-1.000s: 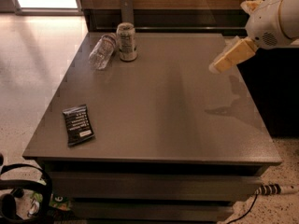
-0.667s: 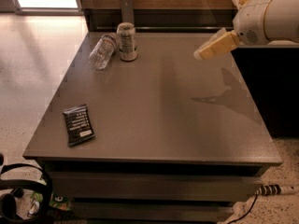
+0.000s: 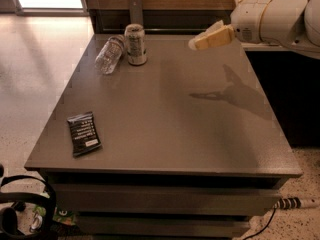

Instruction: Move 7up can near rxbar chocolate

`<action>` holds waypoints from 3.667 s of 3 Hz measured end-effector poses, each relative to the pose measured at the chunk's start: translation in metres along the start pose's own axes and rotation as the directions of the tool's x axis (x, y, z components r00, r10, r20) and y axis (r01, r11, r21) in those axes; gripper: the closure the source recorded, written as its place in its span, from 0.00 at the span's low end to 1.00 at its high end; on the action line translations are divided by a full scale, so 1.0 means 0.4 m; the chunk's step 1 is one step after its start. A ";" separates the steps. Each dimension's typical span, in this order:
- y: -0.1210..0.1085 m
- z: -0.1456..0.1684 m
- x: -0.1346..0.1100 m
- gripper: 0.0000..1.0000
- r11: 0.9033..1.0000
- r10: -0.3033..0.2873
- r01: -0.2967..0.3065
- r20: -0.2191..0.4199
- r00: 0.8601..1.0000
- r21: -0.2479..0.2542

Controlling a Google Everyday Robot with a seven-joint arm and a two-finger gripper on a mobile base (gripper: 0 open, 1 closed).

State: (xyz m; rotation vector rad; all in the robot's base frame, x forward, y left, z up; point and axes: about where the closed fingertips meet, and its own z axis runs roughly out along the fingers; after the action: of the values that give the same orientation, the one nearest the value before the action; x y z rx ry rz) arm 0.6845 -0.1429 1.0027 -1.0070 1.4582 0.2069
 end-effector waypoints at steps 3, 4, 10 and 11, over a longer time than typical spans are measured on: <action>-0.049 0.154 0.022 0.00 0.997 0.057 -0.055 0.016 0.998 -0.062; -0.052 0.230 0.049 0.00 0.992 0.106 -0.104 0.033 0.994 -0.073; 0.252 0.556 0.101 0.00 0.907 0.346 -0.311 0.083 0.935 -0.285; 0.263 0.582 0.095 0.00 0.908 0.339 -0.300 0.091 0.936 -0.291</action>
Offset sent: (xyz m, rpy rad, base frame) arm 0.0578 0.0213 -0.0043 0.0134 0.0640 0.0616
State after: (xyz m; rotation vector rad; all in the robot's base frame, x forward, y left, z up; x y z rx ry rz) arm 0.7881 0.0583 0.8781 -0.9436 1.4847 0.7226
